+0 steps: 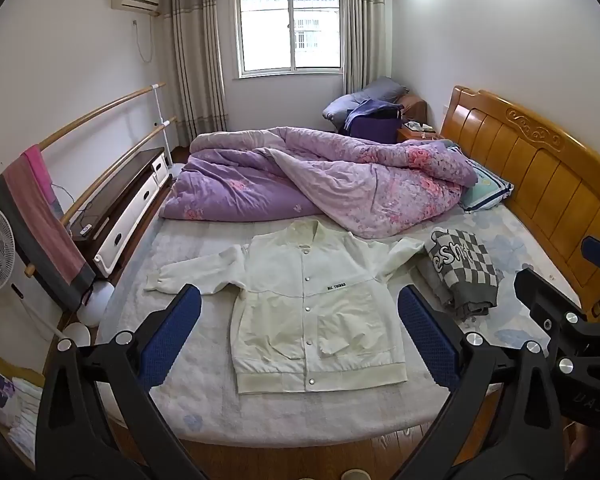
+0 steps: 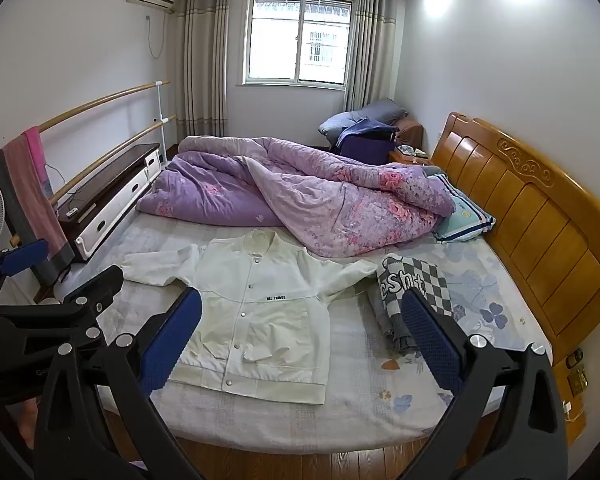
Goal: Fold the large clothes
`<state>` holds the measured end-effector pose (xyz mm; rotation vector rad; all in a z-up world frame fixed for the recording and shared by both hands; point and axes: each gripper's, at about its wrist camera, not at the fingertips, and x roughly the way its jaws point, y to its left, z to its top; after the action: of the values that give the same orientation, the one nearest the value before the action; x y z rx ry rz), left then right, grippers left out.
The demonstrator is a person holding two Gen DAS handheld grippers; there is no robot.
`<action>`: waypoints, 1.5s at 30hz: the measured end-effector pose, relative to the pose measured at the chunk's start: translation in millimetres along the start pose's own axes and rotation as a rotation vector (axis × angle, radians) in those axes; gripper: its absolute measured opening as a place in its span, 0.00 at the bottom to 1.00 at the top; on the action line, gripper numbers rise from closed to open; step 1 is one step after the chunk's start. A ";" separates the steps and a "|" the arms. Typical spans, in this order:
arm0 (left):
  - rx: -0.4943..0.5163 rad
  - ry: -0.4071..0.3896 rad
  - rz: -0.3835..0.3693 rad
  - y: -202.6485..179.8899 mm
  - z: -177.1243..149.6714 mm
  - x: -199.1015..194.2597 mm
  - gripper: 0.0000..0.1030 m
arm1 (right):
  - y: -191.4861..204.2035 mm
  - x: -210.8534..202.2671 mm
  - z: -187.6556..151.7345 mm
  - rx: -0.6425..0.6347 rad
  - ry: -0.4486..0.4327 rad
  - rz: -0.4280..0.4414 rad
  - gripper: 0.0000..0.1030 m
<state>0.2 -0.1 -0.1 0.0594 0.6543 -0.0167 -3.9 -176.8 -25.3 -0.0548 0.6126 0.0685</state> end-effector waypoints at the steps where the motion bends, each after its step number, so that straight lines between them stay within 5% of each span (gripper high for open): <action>1: -0.002 0.004 -0.003 0.3 0.2 0.4 0.95 | 0.2 0.4 -0.1 0.000 0.001 0.000 0.93; 45: -0.006 0.011 -0.005 -3.8 -5.3 8.4 0.95 | 2.6 7.1 -3.0 -0.002 0.016 -0.002 0.93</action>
<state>3.6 -3.5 -9.6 0.0521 0.6651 -0.0196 -0.1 -174.1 -31.9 -0.0577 0.6283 0.0668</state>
